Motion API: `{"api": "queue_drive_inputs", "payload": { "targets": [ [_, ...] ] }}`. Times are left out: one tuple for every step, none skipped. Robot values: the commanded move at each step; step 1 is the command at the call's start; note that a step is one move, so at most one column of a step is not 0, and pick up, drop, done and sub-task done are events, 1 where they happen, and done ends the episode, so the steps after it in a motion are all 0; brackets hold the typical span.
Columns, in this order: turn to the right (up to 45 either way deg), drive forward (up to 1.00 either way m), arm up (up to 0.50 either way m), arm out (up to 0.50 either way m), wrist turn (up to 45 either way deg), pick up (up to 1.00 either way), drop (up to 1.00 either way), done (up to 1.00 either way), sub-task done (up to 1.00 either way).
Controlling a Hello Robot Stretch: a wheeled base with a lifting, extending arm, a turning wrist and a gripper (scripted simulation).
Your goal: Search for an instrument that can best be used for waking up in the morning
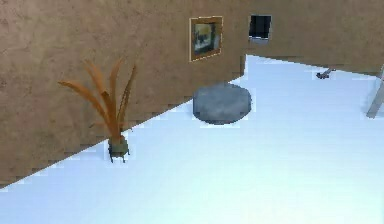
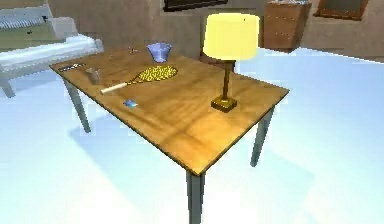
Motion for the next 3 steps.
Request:
{"api": "queue_drive_inputs", "payload": {
  "targets": [
    [30.0, 0.0, 0.0, 0.0, 0.0, 0.0, 0.0, 0.0, 0.0],
    [0.0, 1.0, 0.0, 0.0, 0.0, 0.0, 0.0, 0.0, 0.0],
    [0.0, 1.0, 0.0, 0.0, 0.0, 0.0, 0.0, 0.0, 0.0]
  ]
}}
